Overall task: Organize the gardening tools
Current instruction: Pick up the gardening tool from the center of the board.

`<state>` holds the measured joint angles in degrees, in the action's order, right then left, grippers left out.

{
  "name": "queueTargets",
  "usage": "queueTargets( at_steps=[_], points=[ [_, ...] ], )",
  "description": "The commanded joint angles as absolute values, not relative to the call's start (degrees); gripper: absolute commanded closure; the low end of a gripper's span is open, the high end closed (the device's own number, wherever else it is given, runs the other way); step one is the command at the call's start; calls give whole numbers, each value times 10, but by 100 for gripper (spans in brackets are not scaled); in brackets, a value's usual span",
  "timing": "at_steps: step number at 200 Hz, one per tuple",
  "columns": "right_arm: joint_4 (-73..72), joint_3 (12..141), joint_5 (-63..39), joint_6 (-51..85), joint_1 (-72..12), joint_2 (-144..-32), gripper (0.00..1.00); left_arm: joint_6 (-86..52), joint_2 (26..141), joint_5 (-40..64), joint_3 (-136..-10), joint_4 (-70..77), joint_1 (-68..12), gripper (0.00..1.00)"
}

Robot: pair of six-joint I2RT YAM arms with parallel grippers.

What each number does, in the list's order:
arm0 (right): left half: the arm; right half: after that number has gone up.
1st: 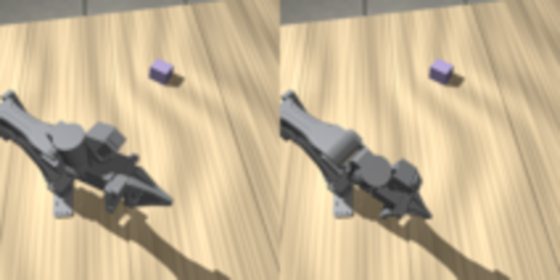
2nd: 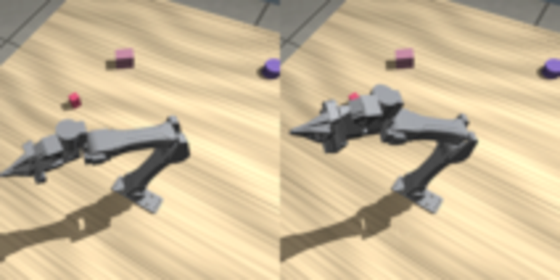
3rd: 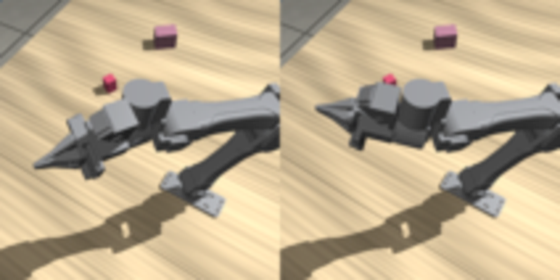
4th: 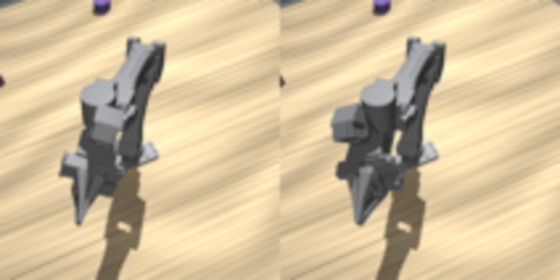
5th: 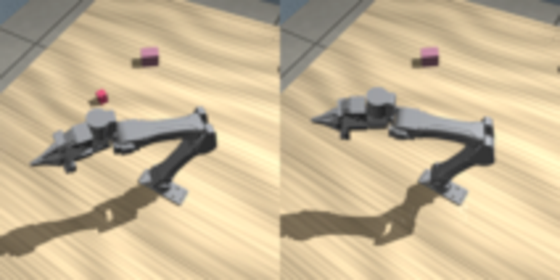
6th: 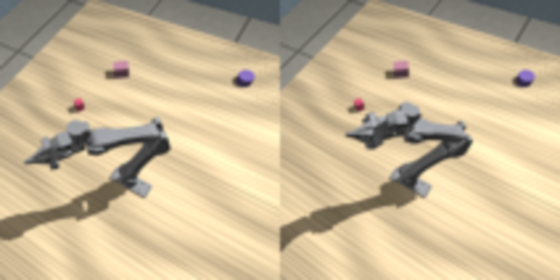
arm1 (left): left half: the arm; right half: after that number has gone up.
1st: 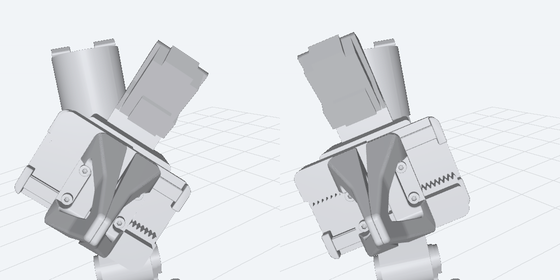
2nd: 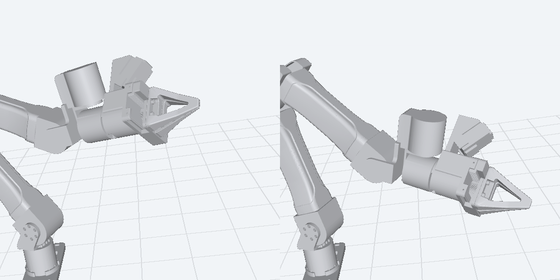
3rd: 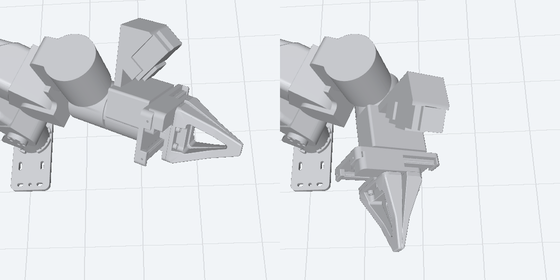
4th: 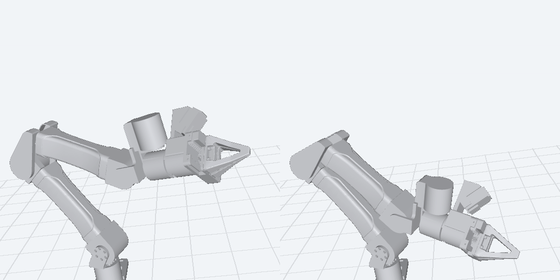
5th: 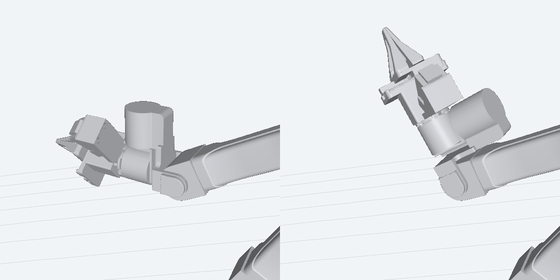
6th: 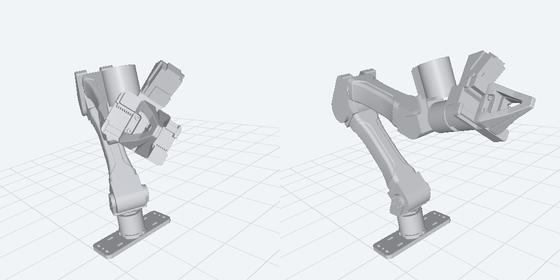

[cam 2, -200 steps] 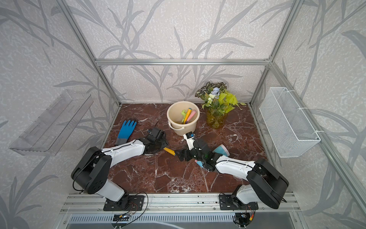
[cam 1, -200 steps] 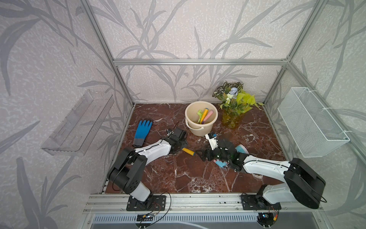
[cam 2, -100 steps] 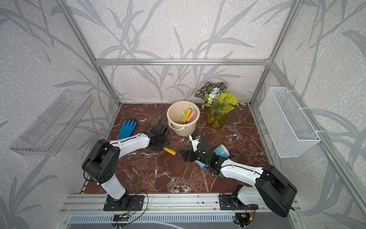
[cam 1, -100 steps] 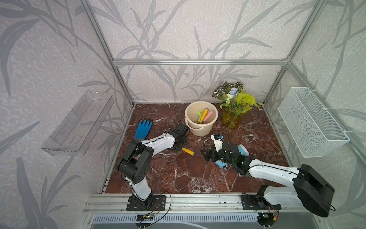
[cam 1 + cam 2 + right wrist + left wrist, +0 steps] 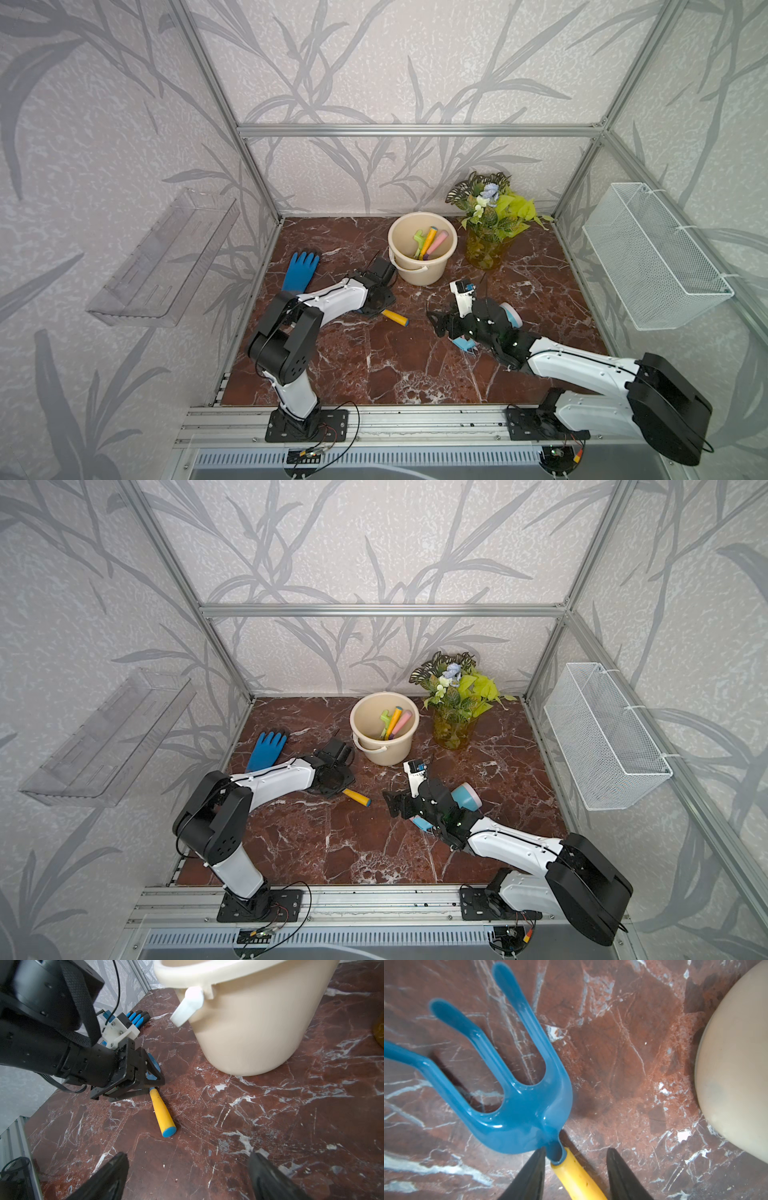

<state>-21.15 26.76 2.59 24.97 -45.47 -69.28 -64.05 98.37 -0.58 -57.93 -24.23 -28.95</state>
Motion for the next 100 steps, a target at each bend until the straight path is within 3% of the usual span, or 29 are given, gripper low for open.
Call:
queueTargets(
  at_steps=[1,49,100],
  points=[
    [-216,262,34,248,-452,-682,6,-651,972,-20,-557,-267,-287,48],
    [-221,263,34,252,-452,-685,6,-644,971,-32,-572,-277,-287,45],
    [-214,254,48,254,-450,-672,6,-634,1032,-35,-620,-327,-289,51]
  ],
)
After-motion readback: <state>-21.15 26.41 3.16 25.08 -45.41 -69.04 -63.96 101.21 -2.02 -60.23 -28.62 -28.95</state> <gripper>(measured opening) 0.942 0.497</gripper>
